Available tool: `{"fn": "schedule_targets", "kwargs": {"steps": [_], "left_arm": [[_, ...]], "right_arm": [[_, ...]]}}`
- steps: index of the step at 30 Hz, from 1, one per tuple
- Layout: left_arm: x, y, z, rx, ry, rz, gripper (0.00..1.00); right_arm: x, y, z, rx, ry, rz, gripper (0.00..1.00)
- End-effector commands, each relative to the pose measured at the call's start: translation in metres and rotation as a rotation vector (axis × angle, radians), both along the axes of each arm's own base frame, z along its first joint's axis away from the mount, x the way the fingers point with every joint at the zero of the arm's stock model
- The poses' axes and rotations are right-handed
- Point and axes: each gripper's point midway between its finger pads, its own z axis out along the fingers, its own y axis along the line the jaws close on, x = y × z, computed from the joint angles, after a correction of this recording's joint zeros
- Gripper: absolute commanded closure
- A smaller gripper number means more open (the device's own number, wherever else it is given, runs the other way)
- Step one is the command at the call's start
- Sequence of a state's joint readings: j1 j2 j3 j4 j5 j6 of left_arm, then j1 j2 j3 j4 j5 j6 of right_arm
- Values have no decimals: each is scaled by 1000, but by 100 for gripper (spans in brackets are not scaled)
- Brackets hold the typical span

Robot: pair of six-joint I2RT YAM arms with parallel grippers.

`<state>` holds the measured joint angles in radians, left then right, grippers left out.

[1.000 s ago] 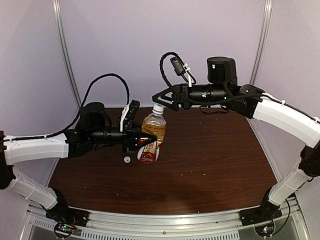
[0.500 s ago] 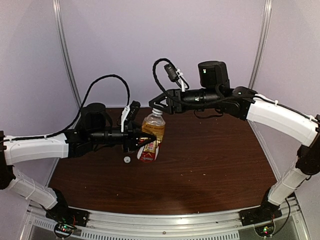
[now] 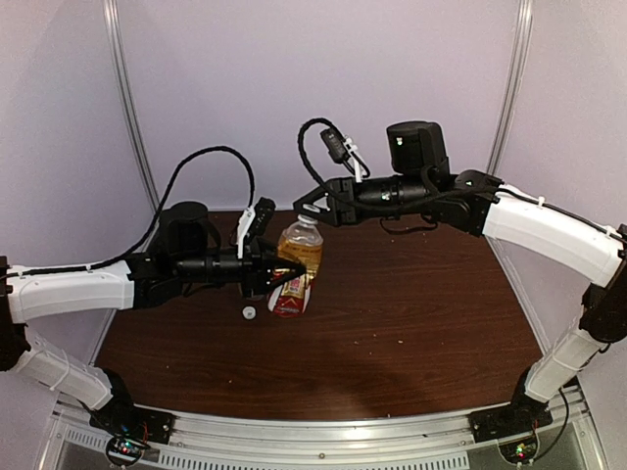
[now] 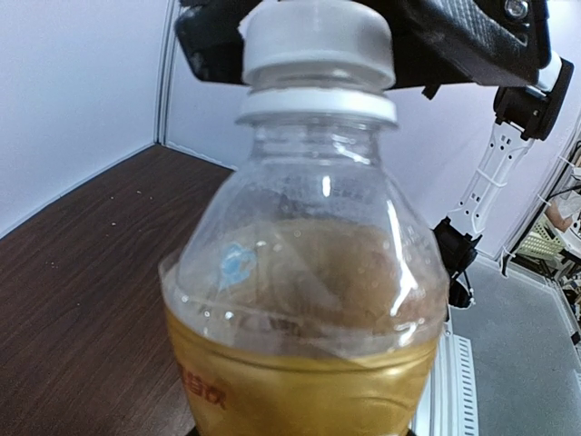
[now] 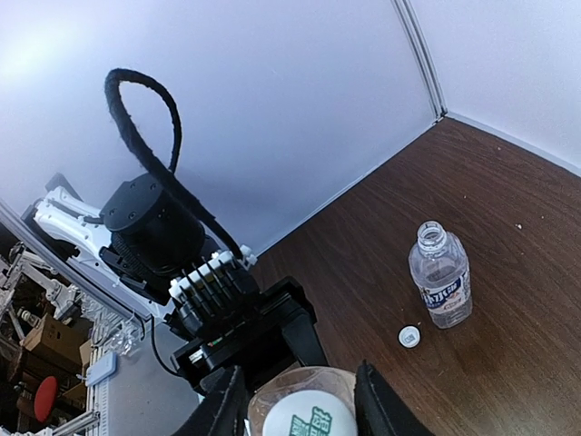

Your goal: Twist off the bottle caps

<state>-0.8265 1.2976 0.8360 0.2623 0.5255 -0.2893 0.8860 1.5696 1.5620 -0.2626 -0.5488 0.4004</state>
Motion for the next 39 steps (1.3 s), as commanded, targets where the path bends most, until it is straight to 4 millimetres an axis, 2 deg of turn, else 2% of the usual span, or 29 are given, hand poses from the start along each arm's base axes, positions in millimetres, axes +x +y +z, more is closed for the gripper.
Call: {"fn": "schedule_targets", "kwargs": {"steps": [1,7,11,13,18,22,30,35,39], "left_arm": [[2,0,29,-55,-71,11,64],[1,1,30,-58,-73,9,64],[-5,0,36,-81,-82,-20,64],[-12,0,40,-100,-86,-59,64],[-55,-2,55,-187,-86,-305,64],[-74,3,64,-237,-79,-403,64],[-70,3,61,-233,-72,-377,64],[-67,0,57,-227,-64,-374,64],[-66,-1,56,-227,-61,-374,64]], "right_arm": [[-1,1,-9,-24,7,4,61],[-3,0,-7,-38,-38,27,72],[-13,-2,-2,-15,-132,123,82],[-25,-3,1,5,-207,225,84],[-62,-12,-1,19,-415,490,81],[-72,-18,-2,62,-438,616,78],[-63,-15,-3,45,-402,571,75],[-66,-19,2,65,-405,564,75],[-65,-18,2,65,-402,563,71]]}}
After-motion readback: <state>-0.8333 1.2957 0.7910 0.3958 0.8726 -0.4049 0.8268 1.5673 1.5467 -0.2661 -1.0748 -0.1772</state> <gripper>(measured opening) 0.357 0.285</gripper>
